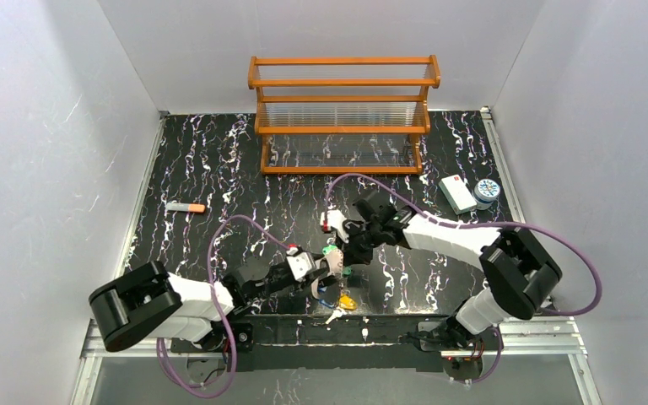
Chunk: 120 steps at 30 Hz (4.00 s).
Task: Put the keys on the keyring
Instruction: Adjust the key on the keyring.
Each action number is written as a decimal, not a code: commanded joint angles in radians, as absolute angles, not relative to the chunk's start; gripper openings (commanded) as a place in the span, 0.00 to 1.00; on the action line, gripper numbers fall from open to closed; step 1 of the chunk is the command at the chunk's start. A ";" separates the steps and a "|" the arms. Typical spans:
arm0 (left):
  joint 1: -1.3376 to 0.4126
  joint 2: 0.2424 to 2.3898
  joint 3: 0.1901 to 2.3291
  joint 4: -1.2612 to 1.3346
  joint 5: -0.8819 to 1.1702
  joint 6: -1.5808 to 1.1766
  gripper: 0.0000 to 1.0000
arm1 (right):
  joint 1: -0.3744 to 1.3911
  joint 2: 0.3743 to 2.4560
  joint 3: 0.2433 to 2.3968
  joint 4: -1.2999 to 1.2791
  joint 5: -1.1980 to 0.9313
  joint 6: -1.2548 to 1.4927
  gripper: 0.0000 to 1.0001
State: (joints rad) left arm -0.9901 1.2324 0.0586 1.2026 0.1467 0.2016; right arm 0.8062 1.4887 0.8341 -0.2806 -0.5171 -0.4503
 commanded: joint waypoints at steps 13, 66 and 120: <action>-0.994 1.558 0.189 1.281 0.356 0.287 0.28 | 0.931 1.520 0.913 -0.393 -0.365 -0.491 0.01; -0.993 1.686 0.235 1.306 0.352 0.325 0.05 | 0.947 1.460 0.876 -0.358 -0.428 -0.556 0.01; -0.992 1.357 0.034 1.787 0.112 0.016 0.00 | 0.754 1.258 0.562 0.302 -0.693 -0.182 0.30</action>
